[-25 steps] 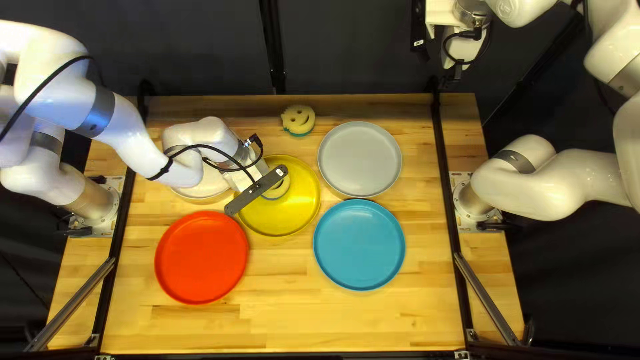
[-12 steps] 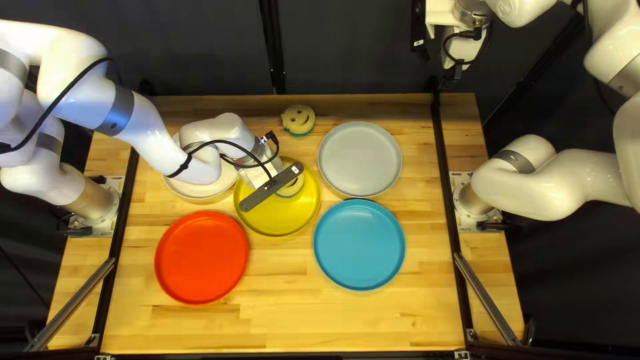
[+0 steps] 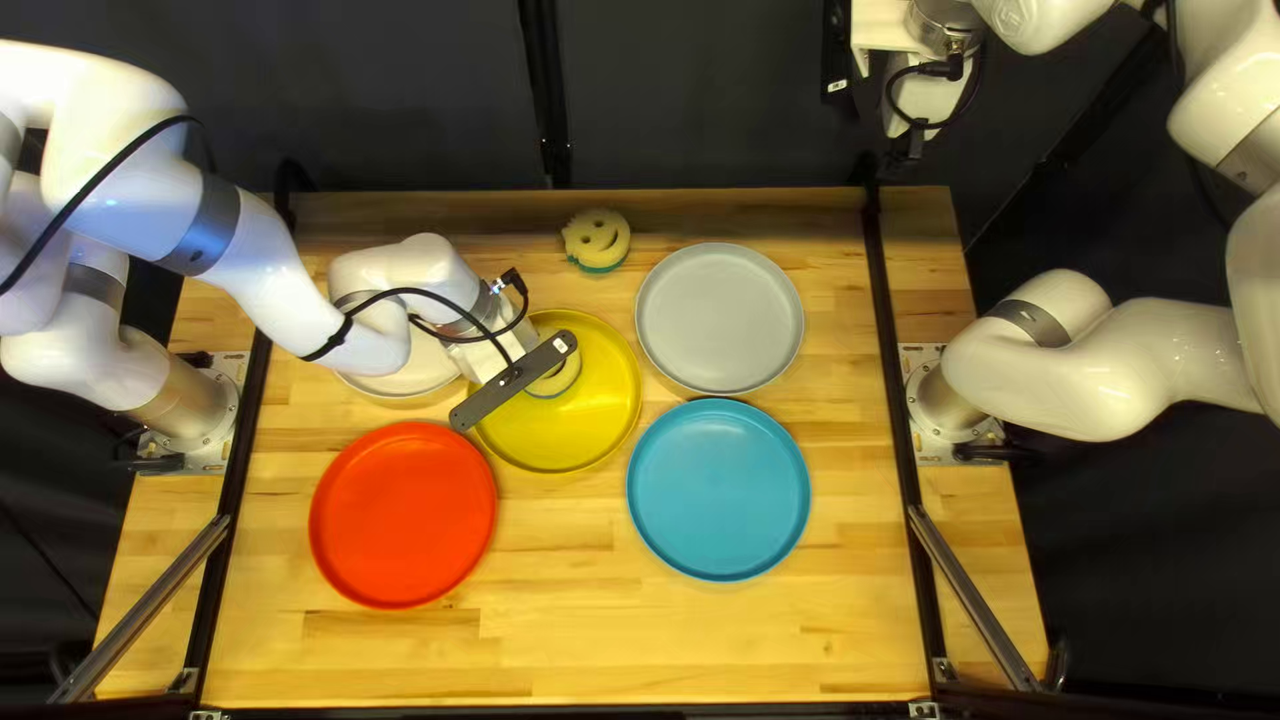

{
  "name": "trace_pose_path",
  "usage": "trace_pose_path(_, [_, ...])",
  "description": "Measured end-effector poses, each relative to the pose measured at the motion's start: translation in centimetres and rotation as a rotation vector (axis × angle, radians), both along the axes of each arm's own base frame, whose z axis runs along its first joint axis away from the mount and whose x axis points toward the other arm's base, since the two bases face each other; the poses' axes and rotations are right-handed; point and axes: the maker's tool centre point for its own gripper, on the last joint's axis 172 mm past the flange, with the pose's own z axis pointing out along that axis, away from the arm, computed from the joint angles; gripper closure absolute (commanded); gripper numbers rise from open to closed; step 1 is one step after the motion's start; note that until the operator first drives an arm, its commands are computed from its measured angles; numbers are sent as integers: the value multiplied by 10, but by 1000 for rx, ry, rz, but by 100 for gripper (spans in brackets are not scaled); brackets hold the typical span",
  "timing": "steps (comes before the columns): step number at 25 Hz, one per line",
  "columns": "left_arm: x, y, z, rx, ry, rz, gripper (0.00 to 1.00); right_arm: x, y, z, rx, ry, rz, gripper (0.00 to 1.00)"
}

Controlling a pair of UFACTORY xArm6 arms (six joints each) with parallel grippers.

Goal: Pick up sponge and scrub the plate

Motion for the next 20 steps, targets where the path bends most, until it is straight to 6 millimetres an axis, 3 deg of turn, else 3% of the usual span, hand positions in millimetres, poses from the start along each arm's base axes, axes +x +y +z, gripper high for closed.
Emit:
trace_pose_path(6, [0,-8,3,5,0,6,100,0,0,0,0,0,0,0])
trace_pose_path(20, [65,6,5,17,-18,-43,100,0,0,0,0,0,0,0])
